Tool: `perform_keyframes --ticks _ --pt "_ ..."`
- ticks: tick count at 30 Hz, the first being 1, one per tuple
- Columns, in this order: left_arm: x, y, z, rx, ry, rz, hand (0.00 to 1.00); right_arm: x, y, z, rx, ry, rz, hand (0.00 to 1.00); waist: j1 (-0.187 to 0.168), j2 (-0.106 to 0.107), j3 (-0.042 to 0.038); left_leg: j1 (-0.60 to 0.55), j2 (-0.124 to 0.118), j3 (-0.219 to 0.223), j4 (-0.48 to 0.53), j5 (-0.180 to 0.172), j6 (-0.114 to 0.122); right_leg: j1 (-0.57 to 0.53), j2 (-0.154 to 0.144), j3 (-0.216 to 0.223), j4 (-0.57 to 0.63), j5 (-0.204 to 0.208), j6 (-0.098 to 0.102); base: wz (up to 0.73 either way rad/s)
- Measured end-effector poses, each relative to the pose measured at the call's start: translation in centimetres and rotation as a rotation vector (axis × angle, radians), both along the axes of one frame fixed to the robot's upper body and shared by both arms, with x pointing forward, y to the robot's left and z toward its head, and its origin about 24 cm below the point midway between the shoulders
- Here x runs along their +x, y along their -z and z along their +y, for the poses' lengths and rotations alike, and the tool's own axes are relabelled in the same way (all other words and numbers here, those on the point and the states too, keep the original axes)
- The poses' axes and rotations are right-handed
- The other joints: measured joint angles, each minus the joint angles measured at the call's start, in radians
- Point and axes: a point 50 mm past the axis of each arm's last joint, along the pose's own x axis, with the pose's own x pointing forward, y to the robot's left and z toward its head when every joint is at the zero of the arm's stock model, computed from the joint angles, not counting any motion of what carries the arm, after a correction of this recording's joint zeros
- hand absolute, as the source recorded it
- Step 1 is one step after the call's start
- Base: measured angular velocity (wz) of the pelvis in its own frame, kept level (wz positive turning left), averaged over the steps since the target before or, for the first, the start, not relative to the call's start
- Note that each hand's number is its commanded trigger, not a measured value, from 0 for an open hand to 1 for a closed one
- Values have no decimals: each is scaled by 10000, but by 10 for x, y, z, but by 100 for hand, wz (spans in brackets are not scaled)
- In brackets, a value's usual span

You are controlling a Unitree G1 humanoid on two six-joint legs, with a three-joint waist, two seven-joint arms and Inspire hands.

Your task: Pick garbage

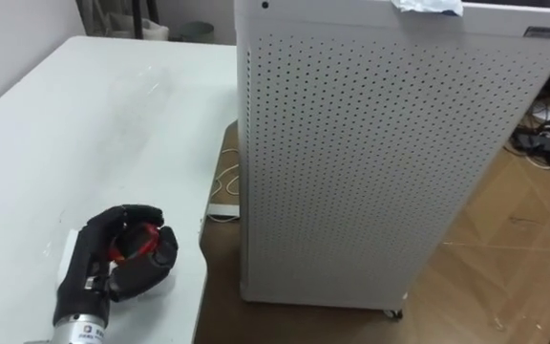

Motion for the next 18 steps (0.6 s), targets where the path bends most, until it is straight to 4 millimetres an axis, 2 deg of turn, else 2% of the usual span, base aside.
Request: perform_keyframes --ticks 8,14,18 --pt "2 -1 -9 -114 458 -32 100 3 0 -3 -359 438 18 100 -89 -2 31 6 7 119 -6 22 -5 -100 1 38 23 0 -1 -3" --pt "5 -5 -15 -312 1425 28 100 24 -8 -10 -473 1170 -577 100 -110 -120 90 -48 59 242 71 14 -5 -312 15 47 280 -1 -2 -10" --pt "6 -13 -29 -365 2645 -99 100 46 -20 -13 -440 1514 -1314 100 -287 -178 82 -360 100 280 134 14 -5 -650 9 -40 359 0 -3 -2"
